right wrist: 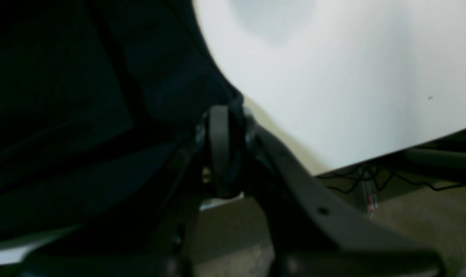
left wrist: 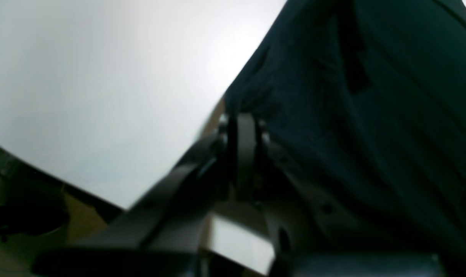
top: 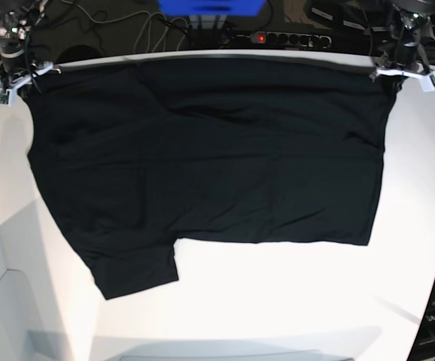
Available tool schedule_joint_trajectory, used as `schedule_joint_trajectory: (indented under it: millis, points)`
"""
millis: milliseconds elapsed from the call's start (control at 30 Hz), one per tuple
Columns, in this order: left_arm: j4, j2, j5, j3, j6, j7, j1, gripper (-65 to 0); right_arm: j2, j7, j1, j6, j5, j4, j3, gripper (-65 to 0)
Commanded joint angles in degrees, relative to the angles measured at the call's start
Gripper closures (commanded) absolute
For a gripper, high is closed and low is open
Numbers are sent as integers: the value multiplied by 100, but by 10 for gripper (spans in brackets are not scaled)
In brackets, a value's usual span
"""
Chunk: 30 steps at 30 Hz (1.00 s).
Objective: Fold the T-shirt properly
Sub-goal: 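Pull the shirt edge further toward the robot, stretching it flat, then open both grippers and release the shirt edge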
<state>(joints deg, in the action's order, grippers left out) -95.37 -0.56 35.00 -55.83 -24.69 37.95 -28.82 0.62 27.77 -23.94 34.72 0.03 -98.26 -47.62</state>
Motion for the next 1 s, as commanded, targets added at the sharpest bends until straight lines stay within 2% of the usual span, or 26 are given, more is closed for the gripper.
schedule_joint_trajectory:
  millis: [0, 200, 400, 467, 567, 667, 767, 967]
  points:
    - [-120, -54, 64, -30, -15, -134, -112, -4, -93, -126, -10, -30, 27, -95, -34, 0]
    - [-137, -107, 64, -21, -15, -125, -243, -6, -137, -126, 8, -30, 10, -113, -34, -2]
    - [-296, -63, 64, -21, -15, -116, -305, -6, -181, -118, 16, -30, 1, -113, -34, -156]
    - [-304, -63, 64, -21, -15, -116, -305, -8, -181, -118, 16, -30, 1, -121, -34, -185]
    - [-296, -54, 64, -21, -15, -116, -384, -53, -181, -118, 16, -30, 1, -121, -43, -197]
    - [-296, -54, 73, -21, -15, -116, -446, -138, -172, -118, 16, -30, 1, -121, -60, -197]
    - [-296, -54, 73, -30, -15, -116, -463, -202, -137, -126, 78, -30, 27, -130, -351, -197]
    - [-304, -54, 100, -65, -15, -169, -534, -221, -137, -126, 430, -30, 27, -130, -816, -201]
